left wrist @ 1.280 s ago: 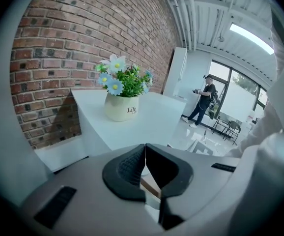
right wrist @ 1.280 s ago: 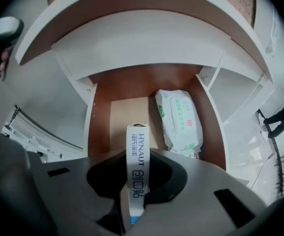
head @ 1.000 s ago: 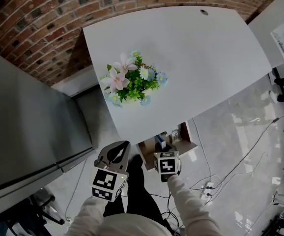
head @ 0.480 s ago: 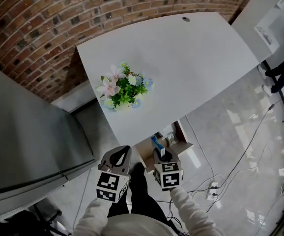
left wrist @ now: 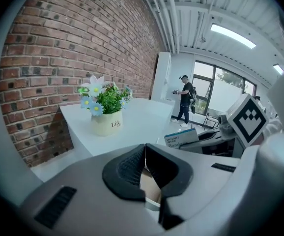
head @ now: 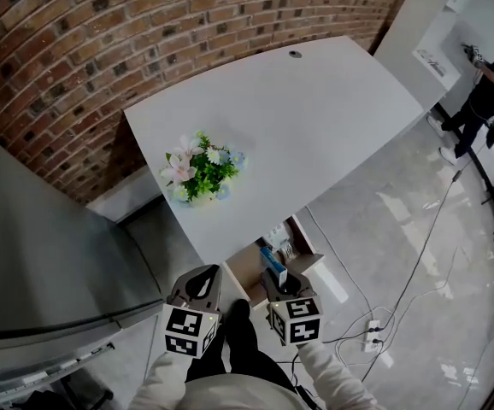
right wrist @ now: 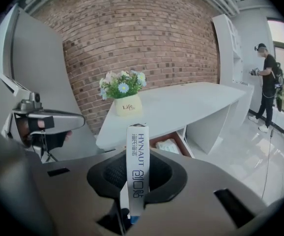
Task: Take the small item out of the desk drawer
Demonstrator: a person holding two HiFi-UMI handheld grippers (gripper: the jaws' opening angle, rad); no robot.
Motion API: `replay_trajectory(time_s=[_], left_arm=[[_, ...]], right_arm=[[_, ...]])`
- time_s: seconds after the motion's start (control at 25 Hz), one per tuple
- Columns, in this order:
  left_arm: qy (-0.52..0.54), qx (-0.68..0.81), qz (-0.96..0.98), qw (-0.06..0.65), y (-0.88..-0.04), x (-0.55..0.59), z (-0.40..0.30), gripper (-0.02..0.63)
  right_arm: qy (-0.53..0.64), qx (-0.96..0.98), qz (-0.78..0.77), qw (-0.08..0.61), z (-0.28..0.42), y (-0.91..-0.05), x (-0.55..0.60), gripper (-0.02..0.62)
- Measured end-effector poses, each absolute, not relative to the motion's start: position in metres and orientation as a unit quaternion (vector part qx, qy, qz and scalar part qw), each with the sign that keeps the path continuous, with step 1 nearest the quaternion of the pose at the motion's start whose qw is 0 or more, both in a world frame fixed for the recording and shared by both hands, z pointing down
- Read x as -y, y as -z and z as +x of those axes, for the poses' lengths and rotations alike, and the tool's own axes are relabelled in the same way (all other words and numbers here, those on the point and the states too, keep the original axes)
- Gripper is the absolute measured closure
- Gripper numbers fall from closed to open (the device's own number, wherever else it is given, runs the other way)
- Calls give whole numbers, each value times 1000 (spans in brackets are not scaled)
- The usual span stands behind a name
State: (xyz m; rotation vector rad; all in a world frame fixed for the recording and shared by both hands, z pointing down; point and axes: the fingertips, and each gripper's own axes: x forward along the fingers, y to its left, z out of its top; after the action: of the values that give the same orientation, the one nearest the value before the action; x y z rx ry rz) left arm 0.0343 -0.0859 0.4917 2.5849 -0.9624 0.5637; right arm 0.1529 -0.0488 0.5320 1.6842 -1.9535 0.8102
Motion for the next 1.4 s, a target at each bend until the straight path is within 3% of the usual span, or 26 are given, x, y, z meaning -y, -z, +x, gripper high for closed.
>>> replay_trajectory(time_s=[0.56,1.4], left_arm=[[-179,332,917,128,-460,89,20,588],[-151,339,922,114,-425,89,0,588]], right_arm=[[-239,713,643,144,149,-453,38,506],[-176,699,687,94,156,-392,8,511]])
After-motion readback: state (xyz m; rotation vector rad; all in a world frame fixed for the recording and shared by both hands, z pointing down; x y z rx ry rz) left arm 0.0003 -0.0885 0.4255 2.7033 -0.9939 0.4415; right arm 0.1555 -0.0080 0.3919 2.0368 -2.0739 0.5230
